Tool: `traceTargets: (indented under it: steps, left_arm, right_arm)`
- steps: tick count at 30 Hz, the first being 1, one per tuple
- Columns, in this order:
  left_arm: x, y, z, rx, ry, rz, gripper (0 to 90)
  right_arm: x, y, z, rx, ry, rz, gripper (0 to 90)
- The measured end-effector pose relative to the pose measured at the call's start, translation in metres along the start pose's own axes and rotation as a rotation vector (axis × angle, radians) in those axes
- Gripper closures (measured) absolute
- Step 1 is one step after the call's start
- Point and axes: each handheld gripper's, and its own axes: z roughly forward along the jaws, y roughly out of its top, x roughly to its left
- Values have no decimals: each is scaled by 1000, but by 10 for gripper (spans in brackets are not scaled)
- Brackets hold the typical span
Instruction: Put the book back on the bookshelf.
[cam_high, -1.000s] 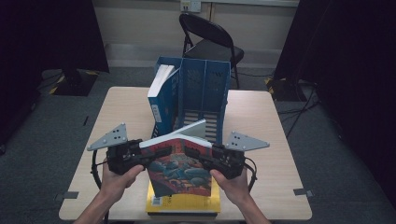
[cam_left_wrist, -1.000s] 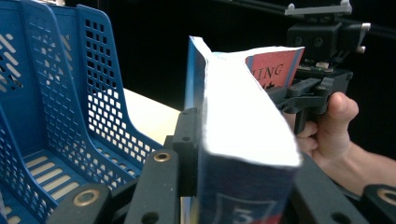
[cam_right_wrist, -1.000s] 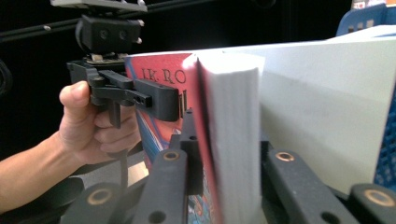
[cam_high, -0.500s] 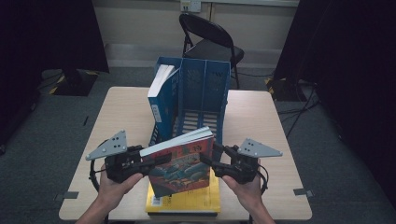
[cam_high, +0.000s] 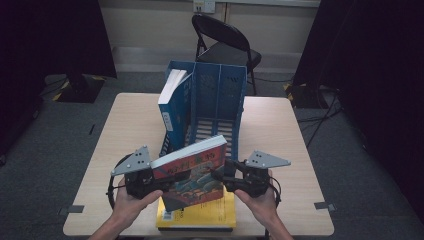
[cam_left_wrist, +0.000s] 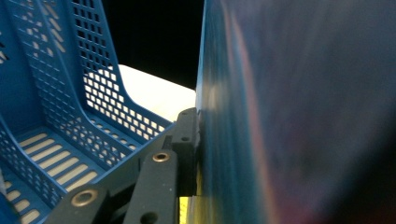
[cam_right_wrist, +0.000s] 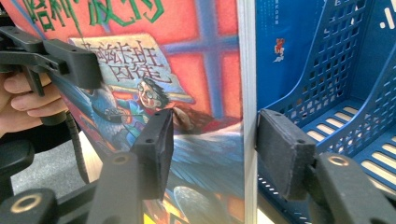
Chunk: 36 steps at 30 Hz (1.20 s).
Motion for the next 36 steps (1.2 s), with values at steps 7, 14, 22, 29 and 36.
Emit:
traceTargets:
  steps: [7, 14, 22, 29, 36]
  left_arm:
    - [-1, 3, -2, 4, 40, 21, 735]
    - [6, -4, -16, -20, 74, -23, 738]
    - [4, -11, -10, -49, 73, -90, 710]
    - [5, -9, -9, -39, 98, -88, 739]
    - [6, -8, -9, -31, 122, -104, 744]
  right_arm:
    - [-2, 6, 9, 1, -2, -8, 480]
    - [2, 16, 27, -34, 18, -13, 512]
    - [0, 13, 24, -41, 26, 1, 521]
    - [-2, 14, 24, -37, 28, -1, 525]
    - [-4, 11, 23, -8, 44, 9, 464]
